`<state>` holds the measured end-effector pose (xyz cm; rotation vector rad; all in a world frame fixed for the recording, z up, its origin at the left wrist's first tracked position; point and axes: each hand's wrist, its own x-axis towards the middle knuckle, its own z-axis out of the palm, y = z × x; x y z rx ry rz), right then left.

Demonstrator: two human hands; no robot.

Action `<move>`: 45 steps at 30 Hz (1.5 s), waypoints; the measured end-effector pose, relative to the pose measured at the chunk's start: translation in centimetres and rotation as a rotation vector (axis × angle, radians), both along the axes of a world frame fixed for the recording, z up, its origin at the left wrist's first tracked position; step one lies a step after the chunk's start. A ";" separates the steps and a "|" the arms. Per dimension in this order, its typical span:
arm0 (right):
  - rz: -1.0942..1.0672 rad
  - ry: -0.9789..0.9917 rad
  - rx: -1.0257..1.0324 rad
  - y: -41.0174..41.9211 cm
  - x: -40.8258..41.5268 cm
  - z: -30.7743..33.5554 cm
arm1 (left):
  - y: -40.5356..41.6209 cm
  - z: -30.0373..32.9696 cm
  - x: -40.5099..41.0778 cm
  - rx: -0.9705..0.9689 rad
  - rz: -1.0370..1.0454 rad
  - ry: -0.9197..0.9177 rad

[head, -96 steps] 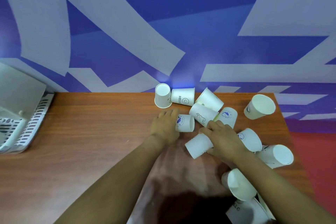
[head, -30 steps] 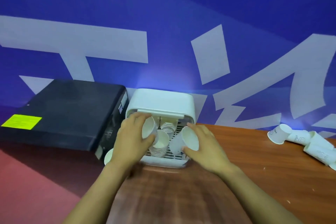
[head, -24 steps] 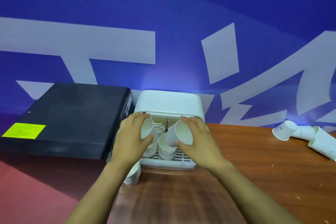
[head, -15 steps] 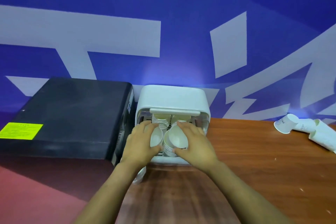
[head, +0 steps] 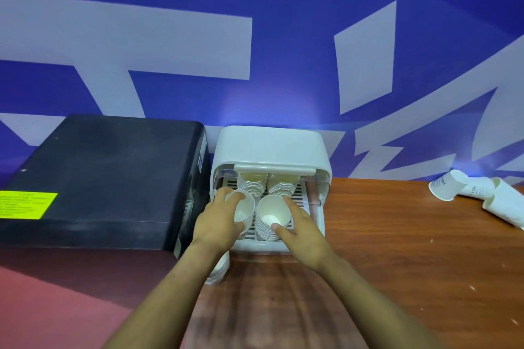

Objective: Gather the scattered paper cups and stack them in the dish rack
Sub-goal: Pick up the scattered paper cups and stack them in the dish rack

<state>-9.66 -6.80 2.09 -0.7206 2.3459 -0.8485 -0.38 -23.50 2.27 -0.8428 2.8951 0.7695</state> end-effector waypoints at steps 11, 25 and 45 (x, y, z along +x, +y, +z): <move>-0.130 -0.001 -0.131 -1.7 0.4 -1.4 | -1.1 0.6 -0.4 -0.072 0.042 0.004; -0.038 0.082 0.044 5.5 0.6 1.6 | 4.6 3.5 3.2 -0.027 -0.010 0.267; -0.063 0.133 0.021 30.1 -6.2 4.0 | 28.1 3.8 -4.5 0.076 -0.187 0.162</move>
